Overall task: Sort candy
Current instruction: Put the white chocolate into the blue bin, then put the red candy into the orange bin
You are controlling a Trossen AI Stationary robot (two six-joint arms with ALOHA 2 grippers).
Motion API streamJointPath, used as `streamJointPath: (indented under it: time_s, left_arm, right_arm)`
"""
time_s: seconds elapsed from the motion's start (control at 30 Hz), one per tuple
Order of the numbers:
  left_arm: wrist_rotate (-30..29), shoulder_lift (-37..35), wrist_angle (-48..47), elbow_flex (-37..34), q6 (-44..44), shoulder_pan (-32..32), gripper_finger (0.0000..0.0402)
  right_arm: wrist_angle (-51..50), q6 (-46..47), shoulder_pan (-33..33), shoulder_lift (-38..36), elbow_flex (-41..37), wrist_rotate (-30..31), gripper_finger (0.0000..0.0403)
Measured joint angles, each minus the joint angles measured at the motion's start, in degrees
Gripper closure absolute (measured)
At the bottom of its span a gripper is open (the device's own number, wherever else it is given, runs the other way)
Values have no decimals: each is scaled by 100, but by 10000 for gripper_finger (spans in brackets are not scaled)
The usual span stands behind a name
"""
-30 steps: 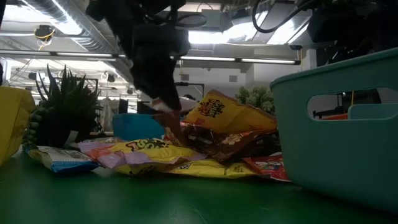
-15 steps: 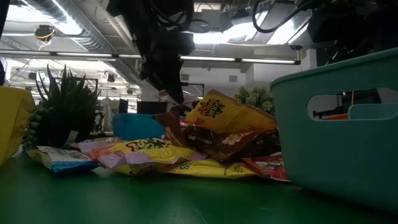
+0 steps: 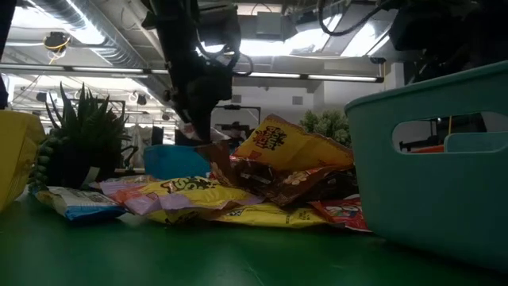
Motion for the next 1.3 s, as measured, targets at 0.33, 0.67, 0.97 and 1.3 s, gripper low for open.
streamJointPath:
  time_s: [0.33,0.67,0.97,1.3]
  left_arm:
    - [-7,0,1,0,-4,132,285]
    - [-18,0,17,0,-10,132,249]
    - [97,0,117,0,-47,83,245]
    - [193,0,866,-2,260,-284,245]
  right_arm:
    - [1620,-4,0,0,2,-2,210]
    - [2545,-4,0,0,2,-2,210]
    - [2749,-109,0,0,2,398,210]
    - [3170,-239,0,0,2,616,210]
